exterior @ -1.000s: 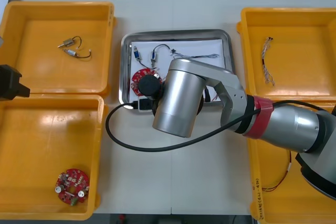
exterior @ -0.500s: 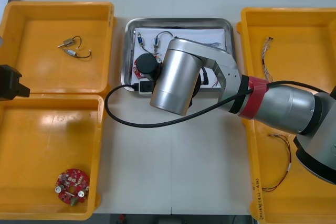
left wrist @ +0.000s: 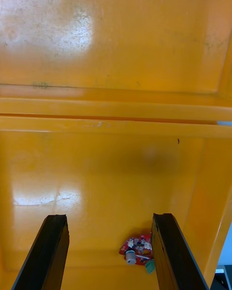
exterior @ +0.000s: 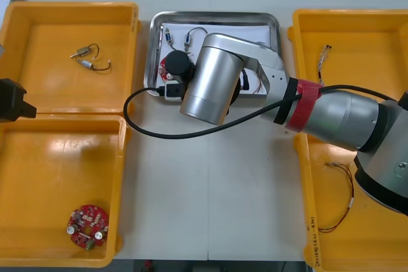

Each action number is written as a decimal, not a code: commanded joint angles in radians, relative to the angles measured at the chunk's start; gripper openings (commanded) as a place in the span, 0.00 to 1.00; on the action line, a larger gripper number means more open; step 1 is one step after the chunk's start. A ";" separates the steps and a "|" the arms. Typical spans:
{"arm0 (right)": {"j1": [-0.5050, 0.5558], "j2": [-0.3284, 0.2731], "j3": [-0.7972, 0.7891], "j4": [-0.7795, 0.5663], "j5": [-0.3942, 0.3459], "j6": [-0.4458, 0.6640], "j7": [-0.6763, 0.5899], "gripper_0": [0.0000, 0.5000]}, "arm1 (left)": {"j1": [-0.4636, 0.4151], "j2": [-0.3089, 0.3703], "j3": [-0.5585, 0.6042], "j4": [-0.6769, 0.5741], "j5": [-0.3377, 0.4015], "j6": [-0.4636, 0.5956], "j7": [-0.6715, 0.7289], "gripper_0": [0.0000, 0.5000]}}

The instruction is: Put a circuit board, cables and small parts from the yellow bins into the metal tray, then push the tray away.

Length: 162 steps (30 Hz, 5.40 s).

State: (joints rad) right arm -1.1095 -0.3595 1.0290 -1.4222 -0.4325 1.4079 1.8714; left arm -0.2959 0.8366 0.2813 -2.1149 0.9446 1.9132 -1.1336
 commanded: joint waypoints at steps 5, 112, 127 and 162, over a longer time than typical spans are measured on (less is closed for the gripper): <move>-0.079 0.025 0.011 0.039 0.006 -0.064 0.008 0.00 | 0.024 0.024 0.030 -0.030 -0.009 0.007 -0.055 1.00; 0.649 -0.202 -1.190 -0.839 -0.095 0.512 -0.298 1.00 | 0.024 0.024 0.030 -0.030 -0.009 0.007 -0.055 1.00; 0.853 -0.249 -1.428 -0.839 -0.190 0.512 -0.305 1.00 | 0.024 0.024 0.030 -0.030 -0.009 0.007 -0.055 1.00; 1.042 -0.245 -1.574 -0.862 -0.312 0.512 -0.339 1.00 | 0.024 0.024 0.030 -0.030 -0.009 0.007 -0.055 1.00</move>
State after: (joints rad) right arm -0.0933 -0.5801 -0.5168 -2.2486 -0.7410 1.9168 1.5713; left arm -0.2919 0.8366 0.2814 -2.1168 0.9440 1.9133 -1.1339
